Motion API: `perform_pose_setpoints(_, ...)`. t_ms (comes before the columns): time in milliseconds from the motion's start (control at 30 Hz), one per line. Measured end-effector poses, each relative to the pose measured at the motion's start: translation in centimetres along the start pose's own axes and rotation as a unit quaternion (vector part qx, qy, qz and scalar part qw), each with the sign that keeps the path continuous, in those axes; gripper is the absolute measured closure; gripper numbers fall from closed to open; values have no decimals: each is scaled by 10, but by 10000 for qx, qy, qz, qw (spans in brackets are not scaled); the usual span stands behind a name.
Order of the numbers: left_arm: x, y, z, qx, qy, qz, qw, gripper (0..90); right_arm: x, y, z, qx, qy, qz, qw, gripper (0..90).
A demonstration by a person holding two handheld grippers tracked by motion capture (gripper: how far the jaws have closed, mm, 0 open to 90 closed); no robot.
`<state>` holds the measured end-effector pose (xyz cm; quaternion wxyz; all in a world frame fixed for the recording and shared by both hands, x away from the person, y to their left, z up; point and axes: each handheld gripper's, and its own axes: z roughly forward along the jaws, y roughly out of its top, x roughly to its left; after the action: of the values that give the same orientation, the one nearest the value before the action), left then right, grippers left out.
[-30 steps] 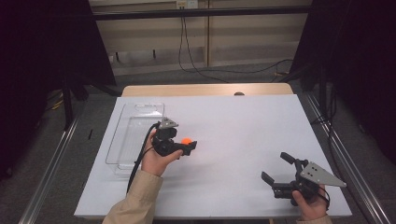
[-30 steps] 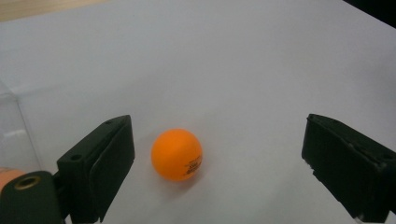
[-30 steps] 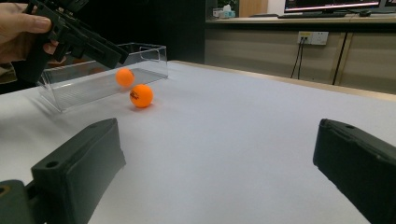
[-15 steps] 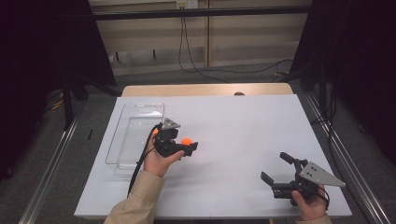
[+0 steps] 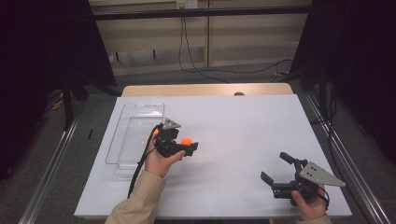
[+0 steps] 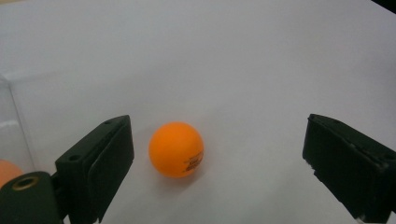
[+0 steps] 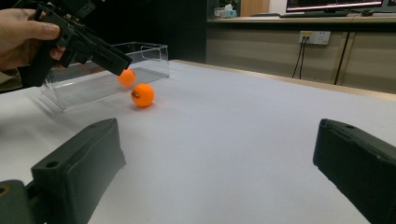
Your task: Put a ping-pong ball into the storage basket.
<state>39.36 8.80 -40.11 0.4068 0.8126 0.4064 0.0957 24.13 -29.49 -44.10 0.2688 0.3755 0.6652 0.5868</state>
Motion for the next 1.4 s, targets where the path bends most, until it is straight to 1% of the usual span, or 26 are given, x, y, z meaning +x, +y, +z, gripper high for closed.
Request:
perform_pose_setpoints(167, -3, -1, 2, 32, -2, 38, 10000, 88, 0, 0, 0, 19, 14, -40, 10000, 7)
perform_pose_setpoints(233, -3, -1, 3, 49, 11, 3, 10000, 88, 0, 0, 0, 22, 16, -33, 10000, 7)
perform_pose_setpoints(367, -2, -2, 5, 102, 77, 11, 9999, 88, 0, 0, 0, 12, 9, -44, 10000, 7)
perform_pose_setpoints(467, 0, -4, 7, 85, 138, -85, 9998, 89, 0, 0, 0, 1, -1, -26, 10000, 7)
perform_pose_setpoints(533, 1, -5, 8, 122, 176, -62, 9998, 89, 0, 0, 0, 6, 3, -39, 10000, 7)
perform_pose_setpoints(567, 0, -5, 9, 81, 204, -131, 9997, 89, 0, 0, 0, 8, 8, -54, 10000, 7)
perform_pose_setpoints(633, 0, -5, 10, 94, 202, -79, 9997, 89, 0, 0, 0, 8, 9, -51, 10000, 7)
perform_pose_setpoints(833, 0, -6, 13, 64, 269, -88, 9996, 89, 0, 0, 0, 14, 10, -48, 10000, 7)
perform_pose_setpoints(900, 0, -6, 13, 73, 288, -44, 9995, 89, 0, 0, 0, 14, 14, -48, 10000, 7)
perform_pose_setpoints(1000, 0, -7, 15, -16, 310, -129, 9994, 89, 0, 0, 0, 14, 12, -45, 10000, 7)
perform_pose_setpoints(1033, 1, -7, 15, 39, 311, -59, 9995, 89, 0, 0, 0, 12, 11, -40, 10000, 7)
perform_pose_setpoints(1067, 0, -7, 16, 0, 316, -87, 9995, 89, 0, 0, 0, 11, 10, -36, 10000, 7)
perform_pose_setpoints(1167, 2, -8, 19, 33, 344, -91, 9994, 88, 0, 0, 0, 9, 10, -36, 10000, 7)
perform_pose_setpoints(1233, 2, -8, 19, 38, 373, -49, 9993, 88, 0, 0, 0, 10, 16, -35, 10000, 7)
perform_pose_setpoints(1267, 2, -8, 19, 21, 357, -86, 9993, 88, 0, 0, 0, 12, 15, -32, 10000, 7)
perform_pose_setpoints(1400, 2, -7, 20, -4, 341, -110, 9994, 89, 0, 0, 0, 12, 9, -11, 10000, 7)
